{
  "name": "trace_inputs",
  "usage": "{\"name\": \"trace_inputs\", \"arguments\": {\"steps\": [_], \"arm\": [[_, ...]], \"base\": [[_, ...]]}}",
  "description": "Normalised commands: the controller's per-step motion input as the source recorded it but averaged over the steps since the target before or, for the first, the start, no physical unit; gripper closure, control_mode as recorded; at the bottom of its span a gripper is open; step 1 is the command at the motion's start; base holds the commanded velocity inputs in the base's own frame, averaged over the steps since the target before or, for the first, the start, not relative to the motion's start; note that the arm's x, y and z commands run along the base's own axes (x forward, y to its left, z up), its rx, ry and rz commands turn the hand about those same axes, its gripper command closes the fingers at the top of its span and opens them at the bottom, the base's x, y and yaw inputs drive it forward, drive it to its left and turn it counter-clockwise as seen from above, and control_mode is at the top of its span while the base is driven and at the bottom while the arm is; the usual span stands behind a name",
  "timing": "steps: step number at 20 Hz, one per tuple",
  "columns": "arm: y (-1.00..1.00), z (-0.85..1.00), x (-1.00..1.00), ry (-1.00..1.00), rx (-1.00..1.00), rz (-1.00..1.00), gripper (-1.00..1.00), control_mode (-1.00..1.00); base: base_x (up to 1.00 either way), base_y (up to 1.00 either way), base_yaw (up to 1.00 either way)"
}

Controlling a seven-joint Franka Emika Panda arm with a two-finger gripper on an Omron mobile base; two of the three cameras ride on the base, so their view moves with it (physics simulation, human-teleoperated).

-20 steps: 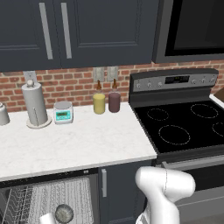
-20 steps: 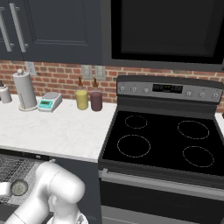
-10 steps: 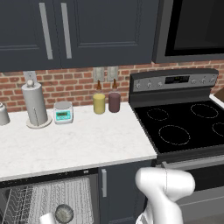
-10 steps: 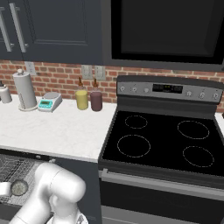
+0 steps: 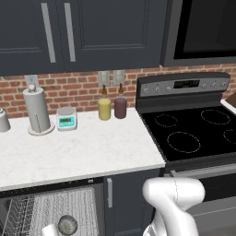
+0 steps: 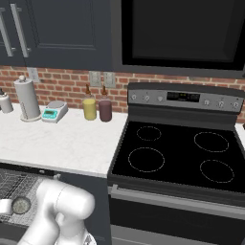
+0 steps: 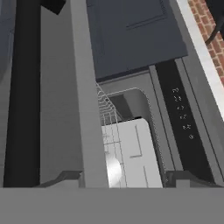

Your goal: Pick up the cup and bowl from the counter, place them in the dishwasher, and close the dishwasher door.

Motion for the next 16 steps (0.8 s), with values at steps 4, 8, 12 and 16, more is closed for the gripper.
{"name": "trace_inputs", "arguments": {"steps": [4,8,12,16], "arm": [[-0.44,-0.69,0.95,-0.08,0.06,-0.23,-1.00,-1.00],[-0.39,-0.59,1.00,-0.20,0.09,-0.22,-1.00,-1.00],[-0.35,-0.57,1.00,-0.22,0.08,-0.23,-1.00,-1.00],[-0.26,-0.52,0.98,-0.14,0.05,-0.23,-1.00,-1.00]], "base": [[0.00,0.00,0.00],[0.00,0.00,0.00],[0.00,0.00,0.00],[0.00,0.00,0.00]]}}
